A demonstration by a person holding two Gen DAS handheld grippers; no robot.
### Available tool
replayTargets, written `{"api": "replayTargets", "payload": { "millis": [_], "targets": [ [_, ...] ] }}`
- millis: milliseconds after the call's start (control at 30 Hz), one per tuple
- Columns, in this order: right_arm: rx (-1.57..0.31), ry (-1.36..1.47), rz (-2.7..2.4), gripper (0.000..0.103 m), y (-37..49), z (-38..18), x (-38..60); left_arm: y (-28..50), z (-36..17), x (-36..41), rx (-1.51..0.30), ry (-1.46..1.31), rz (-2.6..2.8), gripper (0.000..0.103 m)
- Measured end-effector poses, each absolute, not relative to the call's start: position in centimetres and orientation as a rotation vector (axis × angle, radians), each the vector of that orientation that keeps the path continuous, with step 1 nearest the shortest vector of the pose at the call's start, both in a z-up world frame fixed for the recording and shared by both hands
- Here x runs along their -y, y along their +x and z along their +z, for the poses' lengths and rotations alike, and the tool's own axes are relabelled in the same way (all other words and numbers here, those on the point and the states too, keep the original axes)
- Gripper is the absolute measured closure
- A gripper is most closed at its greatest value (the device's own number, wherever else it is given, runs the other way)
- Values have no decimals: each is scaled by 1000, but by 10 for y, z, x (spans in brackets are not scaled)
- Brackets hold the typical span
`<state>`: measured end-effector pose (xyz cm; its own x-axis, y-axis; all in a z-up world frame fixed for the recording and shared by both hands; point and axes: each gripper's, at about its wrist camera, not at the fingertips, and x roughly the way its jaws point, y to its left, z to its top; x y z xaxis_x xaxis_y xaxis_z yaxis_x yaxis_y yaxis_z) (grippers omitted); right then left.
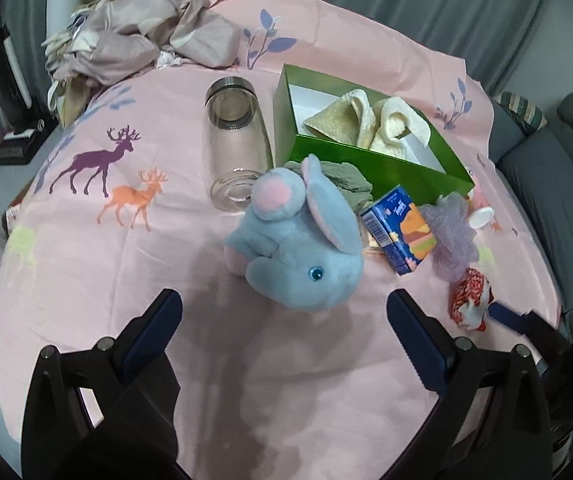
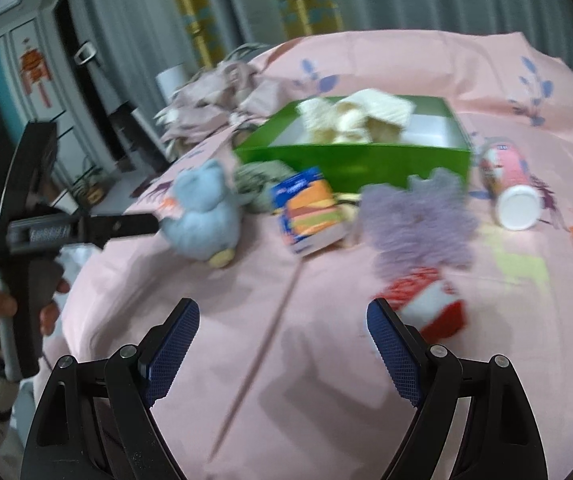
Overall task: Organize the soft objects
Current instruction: 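Grasp the light-blue plush elephant with the right gripper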
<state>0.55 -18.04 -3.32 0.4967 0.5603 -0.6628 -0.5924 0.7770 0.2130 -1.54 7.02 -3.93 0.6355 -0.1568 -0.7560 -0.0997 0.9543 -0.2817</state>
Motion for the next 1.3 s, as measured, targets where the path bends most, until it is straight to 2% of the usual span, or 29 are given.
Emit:
{"api": "replayTargets", "payload": {
  "millis": [467,767,833,900,967,1067,1300],
  "targets": [
    [-827,-80,813,17,18,-56,109,26,-55,-75,-965,-353,-183,3],
    [-825,-40,823,17,50,-62,75,50,-66,-77,-1022,-347,-240,12],
    [-820,-65,827,21,53,-62,68,52,-69,-77,-1033,-332,-236,15],
    [-818,-88,851,33,54,-63,61,52,-69,-76,-1030,-330,-250,21],
    [-816,-94,880,39,54,-61,57,52,-67,-78,-1027,-333,-254,24],
    [-812,-108,883,41,56,-59,54,53,-69,-79,-1032,-353,-267,32],
    [-795,-106,887,50,52,-55,58,44,-66,-72,-1024,-323,-267,35]
  ]
}}
